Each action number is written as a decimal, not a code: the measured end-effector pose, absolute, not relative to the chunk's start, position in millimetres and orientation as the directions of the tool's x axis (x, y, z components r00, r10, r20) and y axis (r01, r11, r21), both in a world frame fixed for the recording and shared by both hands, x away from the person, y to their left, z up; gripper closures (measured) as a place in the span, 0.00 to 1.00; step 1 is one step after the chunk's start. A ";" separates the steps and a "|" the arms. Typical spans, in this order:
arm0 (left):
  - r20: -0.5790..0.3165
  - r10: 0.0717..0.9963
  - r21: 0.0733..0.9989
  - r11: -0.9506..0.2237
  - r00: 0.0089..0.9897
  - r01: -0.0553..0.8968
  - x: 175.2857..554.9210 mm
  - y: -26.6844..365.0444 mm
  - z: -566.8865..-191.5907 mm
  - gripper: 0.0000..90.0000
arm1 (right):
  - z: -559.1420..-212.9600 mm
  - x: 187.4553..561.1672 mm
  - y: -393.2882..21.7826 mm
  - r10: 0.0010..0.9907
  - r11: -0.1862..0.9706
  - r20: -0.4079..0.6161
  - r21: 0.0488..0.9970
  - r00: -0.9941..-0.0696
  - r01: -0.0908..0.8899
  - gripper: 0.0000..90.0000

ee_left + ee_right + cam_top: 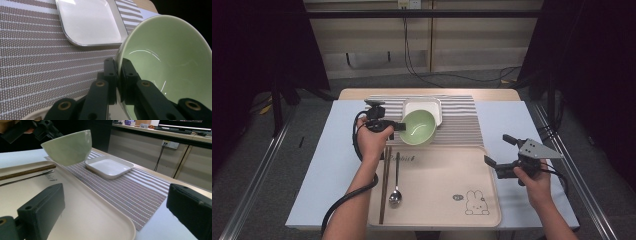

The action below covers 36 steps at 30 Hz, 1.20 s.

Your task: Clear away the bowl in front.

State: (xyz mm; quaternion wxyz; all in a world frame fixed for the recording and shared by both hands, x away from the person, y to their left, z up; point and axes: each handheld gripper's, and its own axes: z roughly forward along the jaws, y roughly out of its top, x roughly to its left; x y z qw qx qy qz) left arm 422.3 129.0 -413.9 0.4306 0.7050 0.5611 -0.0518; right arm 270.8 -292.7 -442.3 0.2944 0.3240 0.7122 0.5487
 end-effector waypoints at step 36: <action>-0.524 0.750 0.499 -0.115 0.405 0.859 373.8 135.4 -435.5 0.94 | -443.1 269.8 -291.2 0.780 0.190 -0.059 0.971 -0.623 0.146 0.02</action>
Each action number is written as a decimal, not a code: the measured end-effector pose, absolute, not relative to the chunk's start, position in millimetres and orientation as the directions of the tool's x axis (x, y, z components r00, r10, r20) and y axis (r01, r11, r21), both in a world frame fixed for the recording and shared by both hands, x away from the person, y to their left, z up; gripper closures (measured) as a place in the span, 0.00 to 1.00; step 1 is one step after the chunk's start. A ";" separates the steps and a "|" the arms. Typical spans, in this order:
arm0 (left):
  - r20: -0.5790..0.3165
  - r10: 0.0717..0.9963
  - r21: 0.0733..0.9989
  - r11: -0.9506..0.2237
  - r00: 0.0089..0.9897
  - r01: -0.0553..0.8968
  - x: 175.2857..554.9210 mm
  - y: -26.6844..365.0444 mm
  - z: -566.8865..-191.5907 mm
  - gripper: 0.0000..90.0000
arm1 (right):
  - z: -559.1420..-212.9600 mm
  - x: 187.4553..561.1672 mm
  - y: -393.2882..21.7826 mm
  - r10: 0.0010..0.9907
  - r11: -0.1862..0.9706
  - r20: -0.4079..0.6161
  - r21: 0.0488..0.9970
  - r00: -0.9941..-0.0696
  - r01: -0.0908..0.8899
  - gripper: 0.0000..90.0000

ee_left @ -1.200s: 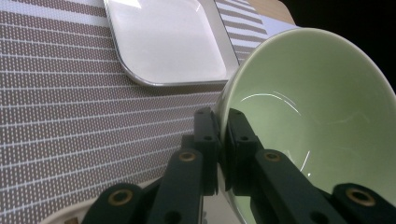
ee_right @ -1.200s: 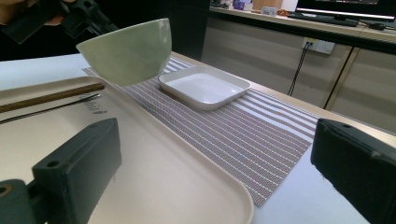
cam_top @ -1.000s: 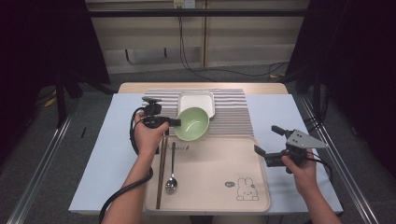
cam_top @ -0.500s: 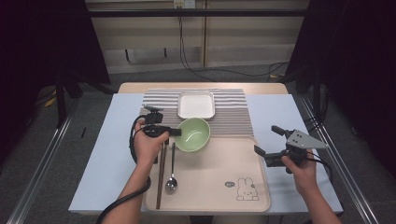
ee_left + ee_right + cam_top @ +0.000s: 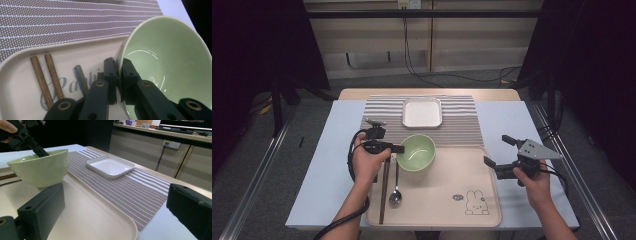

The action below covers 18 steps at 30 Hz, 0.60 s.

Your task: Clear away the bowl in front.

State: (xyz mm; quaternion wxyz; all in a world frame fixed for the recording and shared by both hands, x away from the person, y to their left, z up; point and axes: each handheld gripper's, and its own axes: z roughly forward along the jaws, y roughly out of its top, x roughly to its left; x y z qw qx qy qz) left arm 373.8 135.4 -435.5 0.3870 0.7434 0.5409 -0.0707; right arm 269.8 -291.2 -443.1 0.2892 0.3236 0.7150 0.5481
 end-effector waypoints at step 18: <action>-0.506 0.742 0.491 -0.172 0.441 0.854 362.6 139.7 -441.2 0.94 | -443.4 269.8 -290.7 0.775 0.192 -0.062 0.971 -0.629 0.141 0.02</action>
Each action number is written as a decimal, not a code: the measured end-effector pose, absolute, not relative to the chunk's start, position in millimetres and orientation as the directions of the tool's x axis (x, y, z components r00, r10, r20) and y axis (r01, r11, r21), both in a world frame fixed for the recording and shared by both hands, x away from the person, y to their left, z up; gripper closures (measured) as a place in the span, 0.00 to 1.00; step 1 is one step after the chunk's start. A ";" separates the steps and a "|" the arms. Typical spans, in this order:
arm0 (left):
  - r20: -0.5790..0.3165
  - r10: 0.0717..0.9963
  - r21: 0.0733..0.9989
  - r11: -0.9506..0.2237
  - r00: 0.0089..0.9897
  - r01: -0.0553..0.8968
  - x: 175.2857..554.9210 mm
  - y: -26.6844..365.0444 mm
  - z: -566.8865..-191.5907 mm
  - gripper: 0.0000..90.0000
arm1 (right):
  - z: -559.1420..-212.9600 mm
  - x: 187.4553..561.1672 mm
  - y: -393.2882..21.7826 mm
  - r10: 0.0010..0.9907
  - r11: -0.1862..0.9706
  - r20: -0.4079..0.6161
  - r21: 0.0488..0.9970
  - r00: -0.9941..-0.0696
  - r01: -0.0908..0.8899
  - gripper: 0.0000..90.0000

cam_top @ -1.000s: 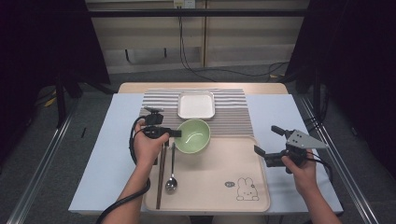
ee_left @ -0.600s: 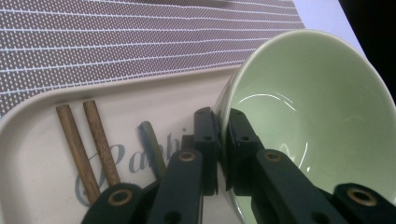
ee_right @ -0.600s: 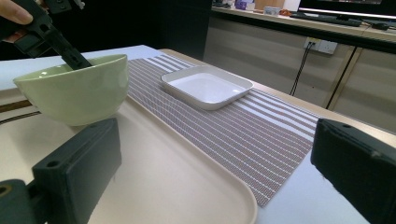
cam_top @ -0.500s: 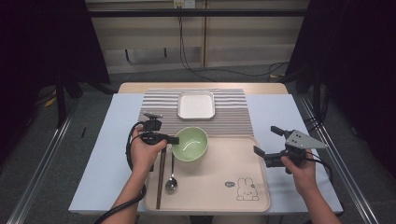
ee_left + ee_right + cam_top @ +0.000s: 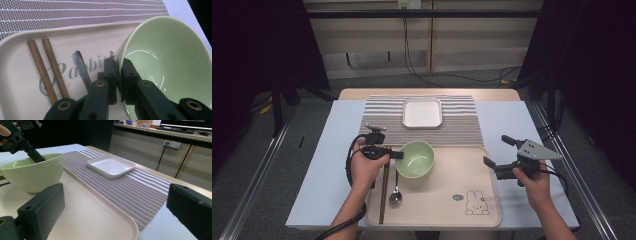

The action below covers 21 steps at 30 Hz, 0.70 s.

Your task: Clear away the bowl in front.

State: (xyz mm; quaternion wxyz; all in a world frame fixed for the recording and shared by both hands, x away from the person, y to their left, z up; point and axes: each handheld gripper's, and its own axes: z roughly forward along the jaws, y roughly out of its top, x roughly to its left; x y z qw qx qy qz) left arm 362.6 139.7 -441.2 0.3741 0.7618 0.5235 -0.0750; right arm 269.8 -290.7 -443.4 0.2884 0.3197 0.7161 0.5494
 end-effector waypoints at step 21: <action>-0.500 0.723 0.512 -0.198 0.477 0.836 346.3 137.7 -439.4 0.93 | -443.6 270.4 -289.9 0.773 0.192 -0.063 0.972 -0.631 0.138 0.02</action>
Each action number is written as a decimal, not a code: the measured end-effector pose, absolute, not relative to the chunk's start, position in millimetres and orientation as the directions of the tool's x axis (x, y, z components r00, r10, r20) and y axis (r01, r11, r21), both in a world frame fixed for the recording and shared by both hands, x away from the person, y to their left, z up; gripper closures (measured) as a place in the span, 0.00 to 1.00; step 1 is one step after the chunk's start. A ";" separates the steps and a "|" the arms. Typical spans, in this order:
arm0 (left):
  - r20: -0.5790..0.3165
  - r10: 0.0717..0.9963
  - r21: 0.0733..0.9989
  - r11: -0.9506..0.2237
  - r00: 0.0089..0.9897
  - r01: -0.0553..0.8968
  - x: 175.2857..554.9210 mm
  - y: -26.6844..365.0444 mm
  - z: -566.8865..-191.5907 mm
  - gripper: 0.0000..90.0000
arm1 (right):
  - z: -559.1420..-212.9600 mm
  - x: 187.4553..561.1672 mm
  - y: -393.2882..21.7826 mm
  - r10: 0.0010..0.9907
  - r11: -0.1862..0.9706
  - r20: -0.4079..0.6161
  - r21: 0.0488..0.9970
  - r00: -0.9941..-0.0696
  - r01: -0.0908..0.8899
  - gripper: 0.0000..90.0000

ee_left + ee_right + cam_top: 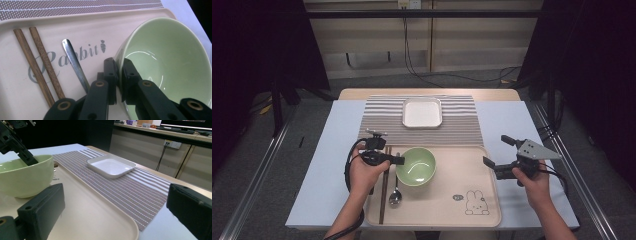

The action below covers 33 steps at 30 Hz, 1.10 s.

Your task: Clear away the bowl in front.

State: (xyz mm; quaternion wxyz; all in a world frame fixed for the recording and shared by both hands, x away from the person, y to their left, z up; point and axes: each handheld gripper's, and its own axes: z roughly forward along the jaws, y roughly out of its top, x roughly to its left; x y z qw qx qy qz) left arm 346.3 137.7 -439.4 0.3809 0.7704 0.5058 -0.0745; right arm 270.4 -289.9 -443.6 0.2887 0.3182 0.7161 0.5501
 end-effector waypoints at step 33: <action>-0.463 0.695 0.556 -0.257 0.551 0.791 339.5 129.8 -434.8 0.90 | -444.7 271.2 -288.6 0.777 0.201 -0.069 0.969 -0.626 0.142 0.02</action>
